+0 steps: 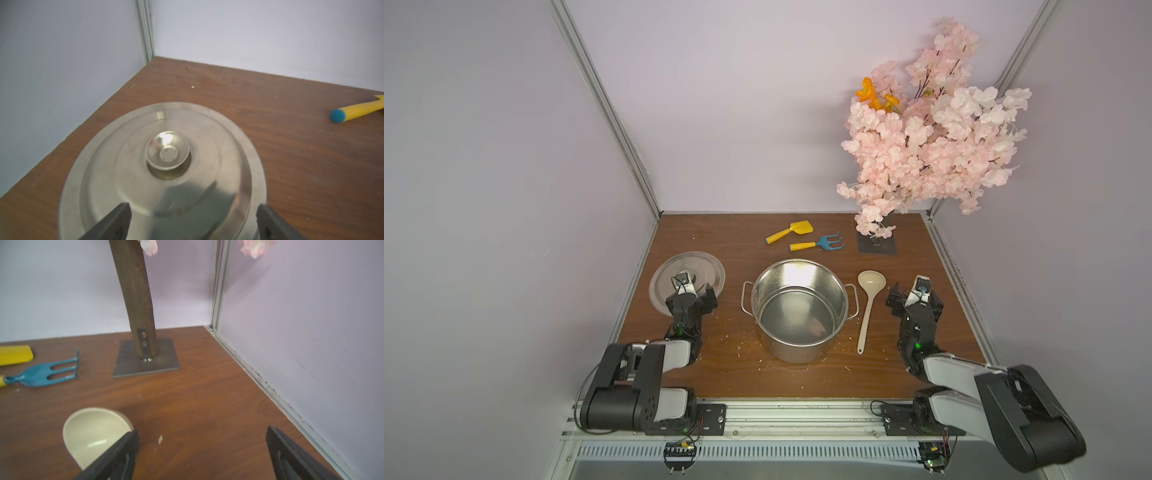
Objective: Stir the soup with a spoon
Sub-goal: Reset both arms
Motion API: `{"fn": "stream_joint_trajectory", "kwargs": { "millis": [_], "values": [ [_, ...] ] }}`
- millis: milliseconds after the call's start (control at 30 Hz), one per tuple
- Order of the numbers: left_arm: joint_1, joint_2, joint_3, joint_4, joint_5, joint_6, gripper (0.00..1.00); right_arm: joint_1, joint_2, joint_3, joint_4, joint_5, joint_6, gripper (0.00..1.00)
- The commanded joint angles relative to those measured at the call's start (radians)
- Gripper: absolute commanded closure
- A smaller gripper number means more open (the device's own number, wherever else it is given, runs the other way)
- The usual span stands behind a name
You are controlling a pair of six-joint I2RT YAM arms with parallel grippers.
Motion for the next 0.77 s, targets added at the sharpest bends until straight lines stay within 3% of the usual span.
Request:
{"fn": "stream_joint_trajectory", "kwargs": {
  "millis": [0,67,167,267,367,733],
  "values": [
    [0.013,0.1,-0.012,0.303,0.106,0.064,0.04,-0.041,0.089,0.026,0.252,-0.119,-0.05,0.01],
    [0.005,0.151,-0.036,0.408,0.127,0.085,0.04,-0.059,0.186,0.029,0.339,-0.165,-0.039,0.01],
    [0.004,0.14,-0.02,0.36,0.13,0.086,0.04,-0.06,0.31,0.028,0.483,-0.239,-0.074,0.01],
    [0.003,0.135,-0.003,0.319,0.12,0.086,0.04,-0.084,0.28,0.074,0.337,-0.271,-0.054,0.01],
    [0.001,0.132,-0.006,0.318,0.12,0.089,0.03,-0.088,0.3,0.053,0.416,-0.283,-0.054,0.01],
    [0.0,0.132,-0.003,0.314,0.119,0.089,0.03,-0.088,0.299,0.056,0.41,-0.283,-0.054,0.01]
  ]
}}
